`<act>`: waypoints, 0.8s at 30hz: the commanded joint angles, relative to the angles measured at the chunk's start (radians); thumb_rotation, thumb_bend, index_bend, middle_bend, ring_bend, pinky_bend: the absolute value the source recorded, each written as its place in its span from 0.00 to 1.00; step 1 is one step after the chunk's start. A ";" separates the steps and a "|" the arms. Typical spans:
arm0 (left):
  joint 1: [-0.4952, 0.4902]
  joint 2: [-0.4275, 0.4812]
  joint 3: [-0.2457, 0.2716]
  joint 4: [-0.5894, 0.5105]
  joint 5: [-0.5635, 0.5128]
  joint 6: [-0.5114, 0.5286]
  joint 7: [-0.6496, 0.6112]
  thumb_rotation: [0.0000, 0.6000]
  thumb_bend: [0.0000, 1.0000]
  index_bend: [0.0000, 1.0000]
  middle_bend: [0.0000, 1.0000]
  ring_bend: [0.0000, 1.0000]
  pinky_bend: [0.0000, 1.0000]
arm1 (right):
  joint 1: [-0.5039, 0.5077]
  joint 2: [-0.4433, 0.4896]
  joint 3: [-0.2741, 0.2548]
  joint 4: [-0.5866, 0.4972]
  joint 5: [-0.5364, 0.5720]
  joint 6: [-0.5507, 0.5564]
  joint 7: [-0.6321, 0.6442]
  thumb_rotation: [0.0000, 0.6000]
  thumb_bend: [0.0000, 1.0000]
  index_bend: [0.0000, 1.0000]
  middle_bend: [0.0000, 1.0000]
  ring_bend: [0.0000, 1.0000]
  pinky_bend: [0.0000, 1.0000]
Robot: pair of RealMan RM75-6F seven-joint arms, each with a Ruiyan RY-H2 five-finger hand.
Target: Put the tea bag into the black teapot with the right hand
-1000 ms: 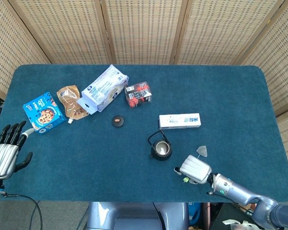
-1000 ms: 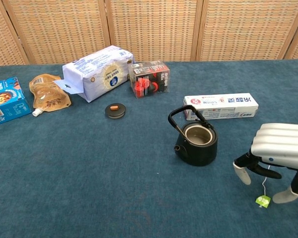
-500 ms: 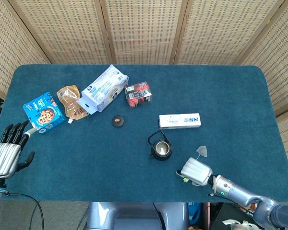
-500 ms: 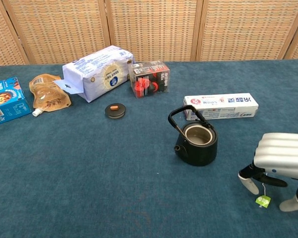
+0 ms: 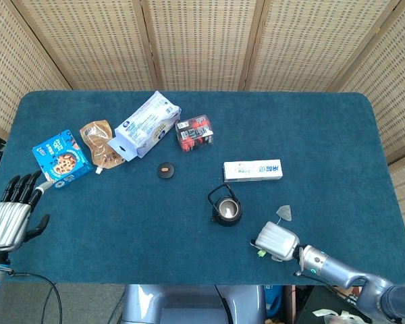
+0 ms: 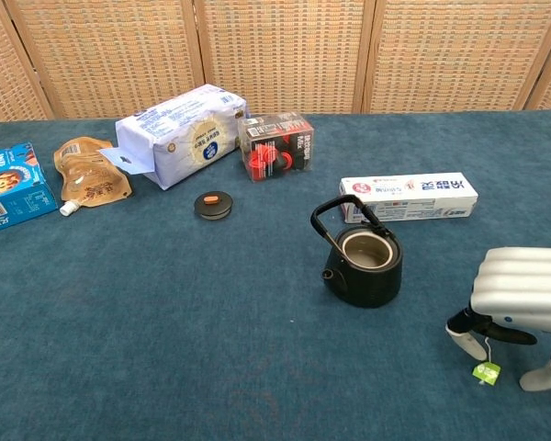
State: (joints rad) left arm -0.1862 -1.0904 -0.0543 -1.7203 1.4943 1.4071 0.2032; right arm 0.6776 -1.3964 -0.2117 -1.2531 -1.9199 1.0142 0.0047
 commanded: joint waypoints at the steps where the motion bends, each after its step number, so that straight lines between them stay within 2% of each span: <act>1: 0.000 -0.003 0.002 0.002 -0.002 -0.002 -0.002 1.00 0.41 0.15 0.00 0.00 0.00 | 0.006 0.008 0.003 -0.012 0.008 -0.007 -0.006 1.00 0.30 0.56 0.86 0.84 0.97; 4: -0.002 -0.006 0.003 0.009 -0.005 -0.009 -0.005 1.00 0.41 0.15 0.00 0.00 0.00 | 0.010 0.013 0.008 -0.028 0.020 -0.018 -0.019 1.00 0.34 0.56 0.86 0.84 0.97; 24: -0.006 -0.011 0.007 0.023 -0.005 -0.014 -0.023 1.00 0.41 0.15 0.00 0.00 0.00 | 0.001 0.014 0.004 -0.058 0.059 -0.038 -0.073 1.00 0.35 0.56 0.86 0.84 0.97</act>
State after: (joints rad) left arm -0.1926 -1.1010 -0.0472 -1.6968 1.4890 1.3931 0.1801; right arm 0.6791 -1.3822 -0.2076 -1.3110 -1.8605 0.9760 -0.0683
